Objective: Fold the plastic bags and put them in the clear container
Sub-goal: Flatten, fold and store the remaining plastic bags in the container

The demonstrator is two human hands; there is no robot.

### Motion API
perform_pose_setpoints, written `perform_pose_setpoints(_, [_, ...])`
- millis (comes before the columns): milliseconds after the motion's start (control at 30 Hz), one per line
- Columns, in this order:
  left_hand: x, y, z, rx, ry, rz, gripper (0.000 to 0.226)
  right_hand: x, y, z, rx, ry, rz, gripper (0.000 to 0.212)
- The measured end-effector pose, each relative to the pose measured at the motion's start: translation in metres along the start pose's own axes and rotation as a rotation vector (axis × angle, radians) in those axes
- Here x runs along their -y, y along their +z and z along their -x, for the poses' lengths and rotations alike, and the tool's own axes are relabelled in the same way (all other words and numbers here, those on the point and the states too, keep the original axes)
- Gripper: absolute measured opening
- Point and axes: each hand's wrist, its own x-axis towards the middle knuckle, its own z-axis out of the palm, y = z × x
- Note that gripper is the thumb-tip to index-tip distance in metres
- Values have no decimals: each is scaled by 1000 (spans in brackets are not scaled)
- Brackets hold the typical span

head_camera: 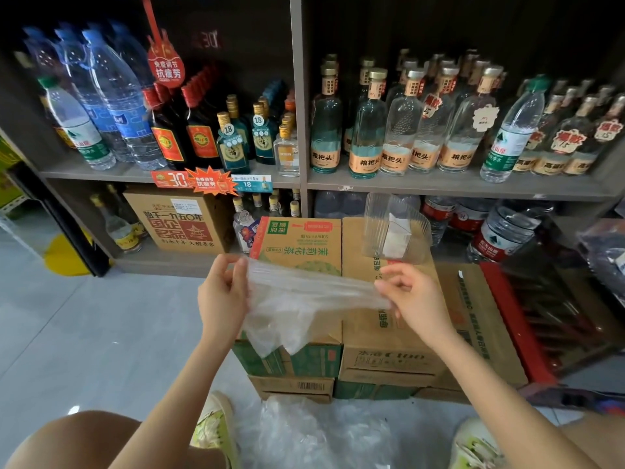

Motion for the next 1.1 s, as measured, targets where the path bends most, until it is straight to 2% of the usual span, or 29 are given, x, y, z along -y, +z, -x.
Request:
perform_pose_setpoints(100, [3, 18, -7, -33, -108, 30, 20, 9, -8, -20, -156, -49, -20, 18])
perform_pose_setpoints(200, [8, 37, -23, -77, -295, 67, 21, 13, -13, -30, -387, -162, 164, 26])
perform_pose_setpoints(267, [14, 47, -33, -61, -381, 47, 21, 17, -12, -26, -421, -254, 239, 34])
perform_pose_setpoints(300, [17, 51, -37, -45, -421, 40, 22, 19, -7, -22, -343, -269, 250, 36])
perform_pose_setpoints(367, [26, 58, -42, -3, -485, 20, 24, 20, 10, -13, -55, -226, 310, 44])
perform_pose_setpoints(433, [31, 61, -45, 26, -509, 2, 25, 12, 34, -5, 203, -130, 360, 63])
perform_pose_setpoints(467, [34, 61, -45, 35, -512, 2, 25, 5, 46, -1, 272, -92, 384, 78])
perform_pose_setpoints(533, [40, 60, -45, 60, -513, 27, 24, -10, 68, 4, 298, -81, 469, 100])
perform_pose_setpoints(600, [45, 56, -43, 118, -506, 64, 28, -22, 84, 7, 285, -83, 546, 89])
perform_pose_setpoints(700, [52, 46, -38, 216, -512, 129, 49, -36, 96, 7, 178, -113, 529, 40])
perform_pose_setpoints(767, [54, 39, -31, 208, -509, 131, 62, -42, 99, 7, 108, -132, 489, 22])
perform_pose_setpoints(867, [47, 29, -12, 141, -548, -1, 65, -45, 99, 7, 82, -169, 452, 15])
perform_pose_setpoints(1000, [20, 29, 24, 276, -636, 196, 48, -43, 98, 10, 42, -254, 458, 13])
perform_pose_setpoints(1100, [11, 36, 27, 285, -663, 303, 63, -40, 94, 13, 35, -266, 419, 17])
